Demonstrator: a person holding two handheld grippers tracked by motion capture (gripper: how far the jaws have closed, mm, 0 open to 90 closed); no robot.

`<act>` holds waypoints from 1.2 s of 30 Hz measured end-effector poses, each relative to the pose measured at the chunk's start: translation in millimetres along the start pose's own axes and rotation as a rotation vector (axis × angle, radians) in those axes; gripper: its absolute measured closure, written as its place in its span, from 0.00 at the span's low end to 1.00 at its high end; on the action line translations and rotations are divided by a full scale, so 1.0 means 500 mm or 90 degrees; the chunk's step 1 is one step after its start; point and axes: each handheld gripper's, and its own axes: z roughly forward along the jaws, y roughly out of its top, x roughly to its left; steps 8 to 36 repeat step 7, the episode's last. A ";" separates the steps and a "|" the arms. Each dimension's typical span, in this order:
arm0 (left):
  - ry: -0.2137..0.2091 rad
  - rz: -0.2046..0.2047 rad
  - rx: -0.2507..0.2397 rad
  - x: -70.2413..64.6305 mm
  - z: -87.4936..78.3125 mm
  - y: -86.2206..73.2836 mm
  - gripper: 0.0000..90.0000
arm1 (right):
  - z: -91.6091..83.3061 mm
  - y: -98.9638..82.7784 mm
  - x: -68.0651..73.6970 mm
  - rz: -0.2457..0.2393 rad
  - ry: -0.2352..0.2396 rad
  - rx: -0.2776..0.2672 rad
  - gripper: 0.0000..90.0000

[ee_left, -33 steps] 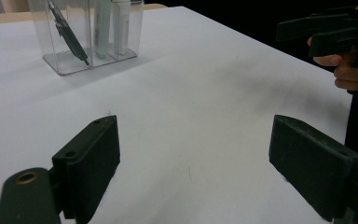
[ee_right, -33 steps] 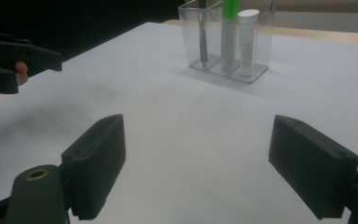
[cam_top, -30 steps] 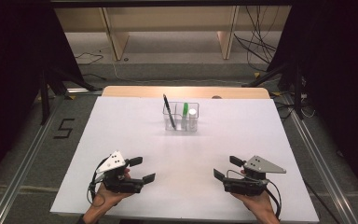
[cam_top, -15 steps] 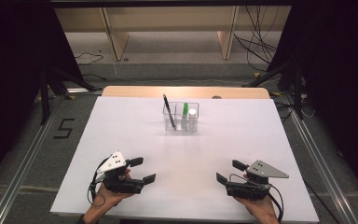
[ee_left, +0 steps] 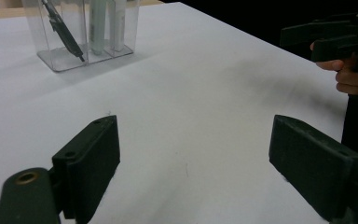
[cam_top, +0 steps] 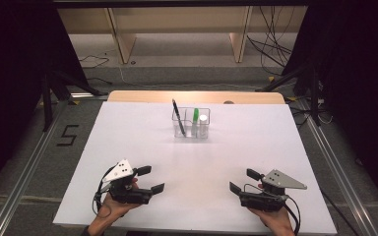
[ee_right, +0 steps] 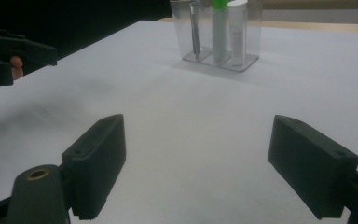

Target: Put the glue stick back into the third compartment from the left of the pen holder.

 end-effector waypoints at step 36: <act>0.000 0.000 0.001 0.000 0.001 0.000 0.18 | -0.001 -0.001 -0.001 0.002 -0.001 -0.001 0.22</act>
